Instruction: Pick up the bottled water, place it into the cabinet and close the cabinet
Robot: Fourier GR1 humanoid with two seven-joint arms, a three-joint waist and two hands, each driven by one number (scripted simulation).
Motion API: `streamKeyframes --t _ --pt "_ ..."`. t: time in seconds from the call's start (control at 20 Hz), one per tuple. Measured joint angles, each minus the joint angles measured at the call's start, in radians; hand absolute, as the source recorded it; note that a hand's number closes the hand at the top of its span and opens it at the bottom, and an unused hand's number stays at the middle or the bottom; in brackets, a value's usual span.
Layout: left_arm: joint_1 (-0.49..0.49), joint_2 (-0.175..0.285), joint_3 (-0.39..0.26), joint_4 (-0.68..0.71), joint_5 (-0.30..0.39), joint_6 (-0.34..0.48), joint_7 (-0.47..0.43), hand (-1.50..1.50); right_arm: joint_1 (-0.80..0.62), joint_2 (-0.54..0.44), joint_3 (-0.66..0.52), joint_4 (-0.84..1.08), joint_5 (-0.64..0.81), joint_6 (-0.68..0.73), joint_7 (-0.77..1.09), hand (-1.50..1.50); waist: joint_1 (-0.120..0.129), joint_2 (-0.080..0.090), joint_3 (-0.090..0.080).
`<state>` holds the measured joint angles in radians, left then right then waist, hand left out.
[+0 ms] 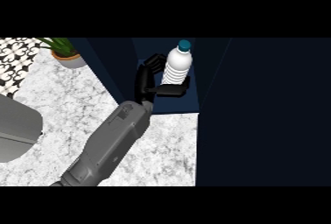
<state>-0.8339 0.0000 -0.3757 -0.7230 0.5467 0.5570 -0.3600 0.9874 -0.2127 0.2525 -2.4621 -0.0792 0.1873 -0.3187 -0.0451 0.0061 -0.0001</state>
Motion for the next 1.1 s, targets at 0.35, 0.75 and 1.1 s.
streamKeyframes --t 0.35,0.75,1.1 --pt "-0.138 0.013 0.003 0.239 -0.043 0.018 -0.021 1.5 -0.016 0.005 -0.016 0.004 -0.015 0.016 -0.002 -1.5 -0.013 0.008 0.0" --pt "-0.211 0.023 0.095 0.443 -0.032 0.065 -0.076 1.5 -0.028 0.0 -0.051 0.014 -0.035 0.046 -0.009 -1.5 -0.031 0.019 -0.001" --pt "-0.268 0.047 0.117 0.551 -0.055 0.095 -0.125 -1.5 -0.005 0.002 -0.055 0.017 -0.043 0.075 -0.035 -1.5 -0.05 0.023 -0.001"
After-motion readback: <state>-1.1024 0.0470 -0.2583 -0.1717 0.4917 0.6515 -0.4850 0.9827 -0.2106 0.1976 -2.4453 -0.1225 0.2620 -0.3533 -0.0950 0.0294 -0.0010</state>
